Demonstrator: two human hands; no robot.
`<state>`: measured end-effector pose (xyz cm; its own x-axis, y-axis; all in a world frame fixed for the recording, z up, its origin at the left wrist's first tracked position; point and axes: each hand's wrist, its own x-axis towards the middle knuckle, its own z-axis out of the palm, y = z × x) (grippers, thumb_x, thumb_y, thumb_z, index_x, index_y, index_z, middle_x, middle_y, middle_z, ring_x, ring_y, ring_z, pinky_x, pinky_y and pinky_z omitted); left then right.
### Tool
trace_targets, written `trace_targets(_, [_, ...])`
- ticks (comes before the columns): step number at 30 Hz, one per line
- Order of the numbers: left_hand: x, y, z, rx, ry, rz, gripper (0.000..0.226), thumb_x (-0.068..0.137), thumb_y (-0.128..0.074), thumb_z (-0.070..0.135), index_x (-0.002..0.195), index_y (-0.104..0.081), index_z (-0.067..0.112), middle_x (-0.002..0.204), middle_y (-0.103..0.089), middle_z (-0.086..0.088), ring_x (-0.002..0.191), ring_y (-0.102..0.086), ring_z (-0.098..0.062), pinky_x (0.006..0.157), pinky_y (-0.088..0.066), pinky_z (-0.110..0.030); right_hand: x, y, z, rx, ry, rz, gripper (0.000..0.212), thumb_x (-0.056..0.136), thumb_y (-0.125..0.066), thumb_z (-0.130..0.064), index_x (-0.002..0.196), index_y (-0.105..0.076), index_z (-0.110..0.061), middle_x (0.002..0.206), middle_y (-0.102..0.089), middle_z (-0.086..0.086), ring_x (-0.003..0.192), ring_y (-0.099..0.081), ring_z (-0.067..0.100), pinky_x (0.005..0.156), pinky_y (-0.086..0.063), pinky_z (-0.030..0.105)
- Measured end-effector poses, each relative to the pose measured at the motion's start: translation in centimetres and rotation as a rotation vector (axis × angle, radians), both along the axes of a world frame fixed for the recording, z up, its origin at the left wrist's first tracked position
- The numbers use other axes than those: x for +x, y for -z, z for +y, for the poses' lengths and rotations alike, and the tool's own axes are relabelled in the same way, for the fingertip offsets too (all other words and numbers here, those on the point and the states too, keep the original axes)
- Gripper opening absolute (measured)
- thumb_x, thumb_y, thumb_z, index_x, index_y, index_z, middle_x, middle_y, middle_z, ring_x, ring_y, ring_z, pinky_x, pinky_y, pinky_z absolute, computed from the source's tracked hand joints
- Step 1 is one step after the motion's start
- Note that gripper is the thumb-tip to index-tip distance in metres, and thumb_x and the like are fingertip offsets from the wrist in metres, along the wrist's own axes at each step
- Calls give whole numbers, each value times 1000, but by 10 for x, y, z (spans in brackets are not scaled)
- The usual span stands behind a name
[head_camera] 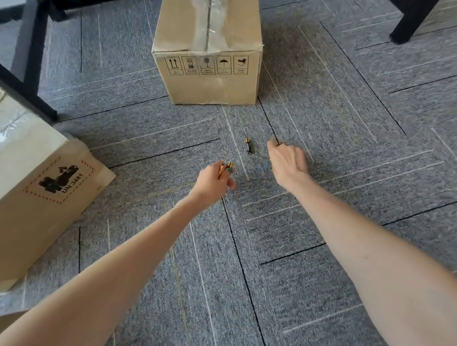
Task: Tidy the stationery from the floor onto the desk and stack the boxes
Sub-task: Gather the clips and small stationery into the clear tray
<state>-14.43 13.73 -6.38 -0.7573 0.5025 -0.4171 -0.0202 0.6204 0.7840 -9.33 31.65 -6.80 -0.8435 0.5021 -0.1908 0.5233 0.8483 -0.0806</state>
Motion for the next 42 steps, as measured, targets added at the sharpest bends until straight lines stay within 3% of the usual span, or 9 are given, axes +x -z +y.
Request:
trace_targets(6, [-4,15,4,49,-86,-18,22,102,-38,12,111,-56,3,76,-65,-2,54,-47,-12,46,-38,-23,-15,11,-2,28,-21,-8,48,93,-40,10,139,-30,6,63,-48,6,44,-38,9,45,-35,22])
trace_targets(9, [-5,18,3,53,-81,-23,20,102,-39,13,111,-55,6,77,-64,-2,54,-46,-11,44,-36,-22,-21,14,12,25,83,100,39,101,-41,-8,137,-31,4,57,-42,2,43,-36,8,41,-23,21])
trace_targets(13, [-6,22,5,50,-81,-44,18,102,-39,13,112,-54,7,75,-64,-1,57,-46,-13,47,-36,-25,-14,15,22,22,243,108,40,101,-45,-33,124,-38,-2,56,-34,-1,43,-32,7,42,-20,22])
trace_targets(18, [-7,23,13,58,-73,-68,18,102,-41,15,112,-54,8,78,-65,-3,62,-50,-16,55,-41,-32,-6,26,18,79,225,56,38,100,-46,-26,127,-36,-1,52,-39,-3,39,-33,7,38,-21,23])
trace_targets(27, [-7,18,24,72,-76,-108,18,102,-41,15,111,-54,7,80,-64,-5,58,-49,-10,51,-40,-23,30,31,35,86,299,66,43,97,-51,-22,129,-34,1,49,-42,-3,37,-36,8,36,-26,23])
trace_targets(30, [-7,12,27,98,-60,-117,19,102,-39,13,111,-55,5,79,-64,-5,57,-50,-11,52,-42,-24,40,34,40,124,177,-13,47,95,-48,-8,136,-25,-1,56,-50,1,41,-41,10,39,-32,23])
trace_targets(34, [-12,2,26,147,-105,-159,20,103,-38,12,111,-54,4,77,-63,-5,56,-52,-10,50,-49,-17,27,25,37,25,27,33,33,95,-42,1,128,-35,-5,62,-52,4,45,-45,12,43,-38,23])
trace_targets(38, [-21,-4,21,171,-156,-180,20,103,-38,11,110,-55,4,79,-64,-6,61,-56,-11,53,-53,-17,-10,13,13,-93,-38,153,20,97,-41,-1,113,-53,-4,81,-62,7,58,-50,15,52,-40,24])
trace_targets(42, [-30,-4,13,177,-207,-213,21,103,-38,13,110,-56,6,80,-65,-5,63,-58,-11,56,-54,-20,-46,12,-14,-140,-45,150,25,99,-47,-13,120,-51,0,108,-61,16,75,-60,19,58,-46,25])
